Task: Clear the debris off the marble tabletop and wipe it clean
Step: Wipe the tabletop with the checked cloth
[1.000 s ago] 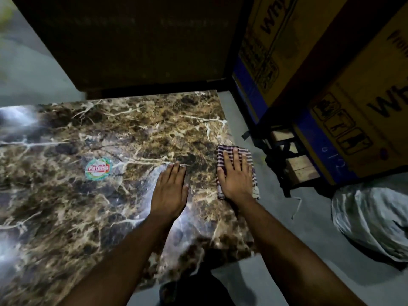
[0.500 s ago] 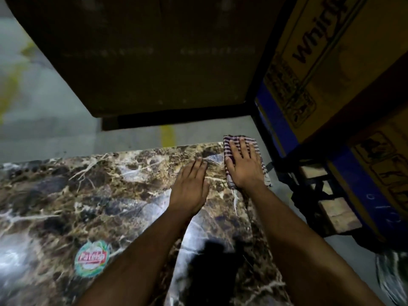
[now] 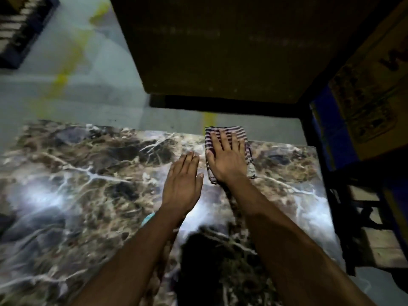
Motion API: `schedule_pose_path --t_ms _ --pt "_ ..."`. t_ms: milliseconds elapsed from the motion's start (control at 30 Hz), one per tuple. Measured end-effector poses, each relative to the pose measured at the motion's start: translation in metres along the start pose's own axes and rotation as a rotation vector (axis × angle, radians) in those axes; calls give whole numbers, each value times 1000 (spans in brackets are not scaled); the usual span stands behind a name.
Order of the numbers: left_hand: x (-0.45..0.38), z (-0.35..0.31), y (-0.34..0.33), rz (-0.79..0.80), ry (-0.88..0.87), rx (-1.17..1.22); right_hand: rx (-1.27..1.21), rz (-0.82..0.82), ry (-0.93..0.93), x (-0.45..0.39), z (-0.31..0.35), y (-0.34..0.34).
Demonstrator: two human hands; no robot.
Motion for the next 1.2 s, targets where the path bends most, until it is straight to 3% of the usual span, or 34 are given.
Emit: schedule_pose_path --t_ms 167,367,533,767,900,1200 --pt "19 126 43 -48 138 2 7 18 97 -24 124 -23" --pt "39 267 93 -71 192 -10 30 40 146 -59 258 -48" --pt "49 347 120 -93 191 18 37 53 200 -95 365 -65" --pt "76 427 145 -131 254 -16 59 85 362 -138 504 -86" --pt "100 453 152 -159 287 -21 97 99 435 -139 543 -97" --pt "236 476 134 -70 375 -72 110 125 633 16 582 -122"
Point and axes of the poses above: each hand's wrist, its own x-axis away from the middle knuckle, its own y-axis out of the back of the hand, z = x × y, the point moved 10 cm from there along -x, towards the middle knuckle, and after that the axes turned 4 degrees about y, right-handed, at the moved point
